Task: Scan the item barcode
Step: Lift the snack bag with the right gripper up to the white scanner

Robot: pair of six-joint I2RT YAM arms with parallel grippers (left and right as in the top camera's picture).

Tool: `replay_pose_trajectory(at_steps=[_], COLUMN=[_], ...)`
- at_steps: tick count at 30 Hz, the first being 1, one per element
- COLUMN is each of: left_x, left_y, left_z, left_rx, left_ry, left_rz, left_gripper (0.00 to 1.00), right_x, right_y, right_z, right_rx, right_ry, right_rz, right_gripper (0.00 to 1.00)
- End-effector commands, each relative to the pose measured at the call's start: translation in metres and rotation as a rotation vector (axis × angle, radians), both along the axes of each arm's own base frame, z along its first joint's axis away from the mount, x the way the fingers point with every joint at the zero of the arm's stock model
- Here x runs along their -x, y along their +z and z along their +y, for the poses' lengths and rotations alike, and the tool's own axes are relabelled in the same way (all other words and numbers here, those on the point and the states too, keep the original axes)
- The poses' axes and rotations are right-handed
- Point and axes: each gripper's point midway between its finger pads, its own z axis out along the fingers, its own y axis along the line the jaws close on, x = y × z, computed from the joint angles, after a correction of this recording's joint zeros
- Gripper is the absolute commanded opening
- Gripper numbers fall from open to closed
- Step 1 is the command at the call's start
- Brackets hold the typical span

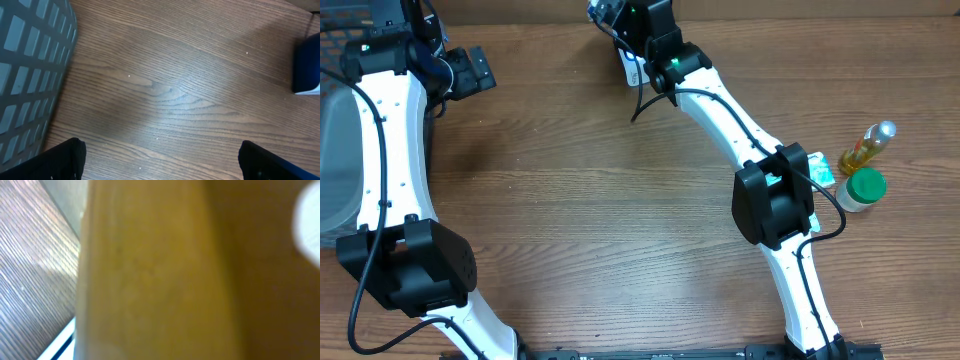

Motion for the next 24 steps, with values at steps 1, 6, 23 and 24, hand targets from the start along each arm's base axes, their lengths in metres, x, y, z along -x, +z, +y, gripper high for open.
replay_pose_trajectory(at_steps=[1,6,23,24], left_x=[-0.003,-0.003,-0.003,-0.003], left_y=[0.007,0.007,0.007,0.007], left_z=[-0.001,-0.001,-0.003,-0.002], left_rx=[-0.005,-0.005,-0.005,-0.005], left_ry=[0.007,0.007,0.003,0.003], left_rz=[-0.02,-0.02,-0.02,-0.019], left_gripper=[1.0,0.99,1.0,0.99], right_x=[-0.004,-0.002,0.017,0.019], right_y=[-0.02,-0.022,-0.052,-0.055], right_z=[0.002,0.005,0.008,0.008], right_rx=[-0.035,-0.099,-0.231,-0.227], right_ry=[0.007,-0.014,-0.063,-0.06], right_rz=[0.037,0.065,0.268,0.285], right_gripper=[0.04,0.04,0.04,0.04])
